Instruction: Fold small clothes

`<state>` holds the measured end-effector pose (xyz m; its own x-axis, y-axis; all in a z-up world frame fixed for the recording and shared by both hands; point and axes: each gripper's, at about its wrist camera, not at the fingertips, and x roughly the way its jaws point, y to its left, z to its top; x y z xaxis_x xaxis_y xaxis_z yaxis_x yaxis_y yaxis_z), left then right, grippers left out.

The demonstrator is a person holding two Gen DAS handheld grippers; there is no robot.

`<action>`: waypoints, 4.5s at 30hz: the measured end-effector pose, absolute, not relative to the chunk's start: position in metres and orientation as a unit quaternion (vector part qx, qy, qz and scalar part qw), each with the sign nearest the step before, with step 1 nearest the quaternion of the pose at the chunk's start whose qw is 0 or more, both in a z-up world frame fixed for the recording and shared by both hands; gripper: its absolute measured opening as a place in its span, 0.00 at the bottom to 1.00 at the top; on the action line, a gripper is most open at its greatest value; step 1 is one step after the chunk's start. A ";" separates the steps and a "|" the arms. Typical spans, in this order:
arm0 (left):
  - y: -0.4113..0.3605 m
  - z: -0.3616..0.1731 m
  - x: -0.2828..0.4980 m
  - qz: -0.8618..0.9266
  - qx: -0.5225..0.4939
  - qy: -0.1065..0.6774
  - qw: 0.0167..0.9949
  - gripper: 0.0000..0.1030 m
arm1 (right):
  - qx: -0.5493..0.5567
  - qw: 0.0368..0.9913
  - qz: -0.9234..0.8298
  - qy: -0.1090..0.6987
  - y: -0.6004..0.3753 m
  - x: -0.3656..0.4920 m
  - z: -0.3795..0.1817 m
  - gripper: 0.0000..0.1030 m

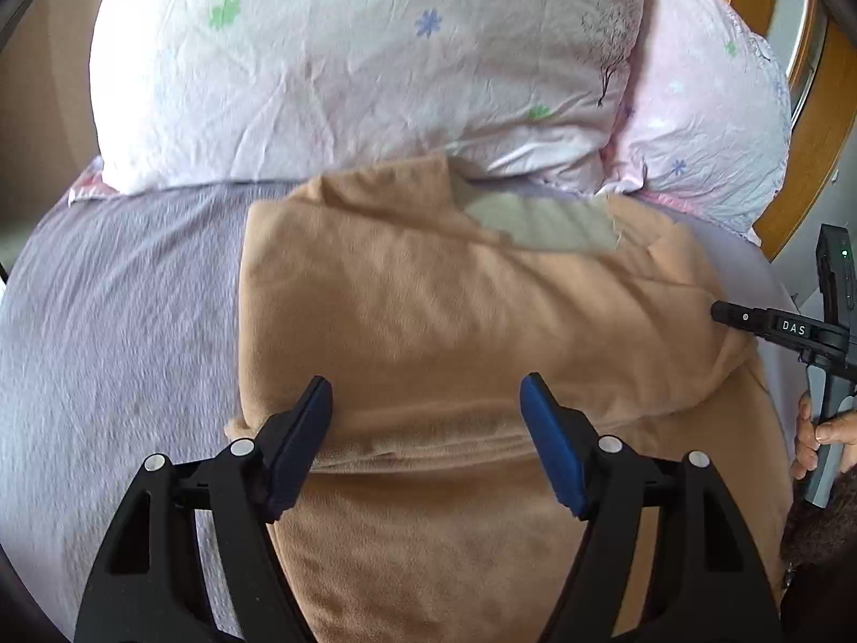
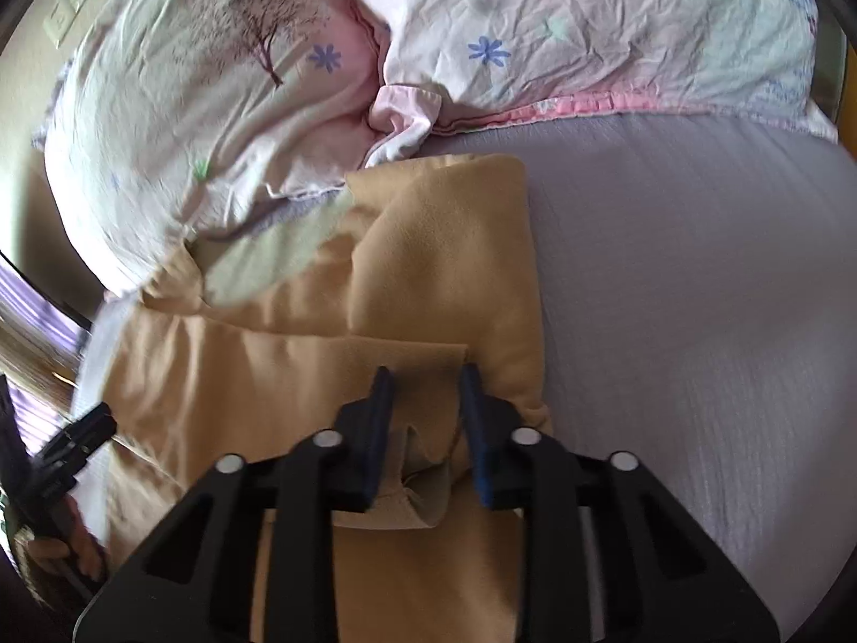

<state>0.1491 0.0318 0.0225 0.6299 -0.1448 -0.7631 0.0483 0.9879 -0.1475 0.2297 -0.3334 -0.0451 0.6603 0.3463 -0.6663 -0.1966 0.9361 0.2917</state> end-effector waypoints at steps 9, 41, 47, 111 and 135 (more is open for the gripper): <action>0.025 0.013 0.144 -0.053 -0.053 0.430 0.900 0.71 | 0.092 0.952 0.140 0.257 -0.348 0.207 0.000 0.01; 0.018 0.013 0.144 -0.048 -0.049 0.422 0.904 0.80 | 0.098 0.920 0.131 0.356 -0.338 0.218 -0.048 0.02; 0.019 0.015 0.141 -0.055 -0.068 0.417 0.905 0.80 | 0.135 0.944 0.134 0.270 -0.363 0.170 -0.005 0.01; 0.111 0.038 -0.070 -0.227 -0.318 0.348 0.852 0.05 | 0.174 0.821 0.491 0.233 -0.415 0.003 -0.037 0.06; 0.159 0.003 0.239 -0.100 -0.440 0.411 0.792 0.05 | 0.407 0.822 0.221 0.331 -0.370 0.340 -0.039 0.62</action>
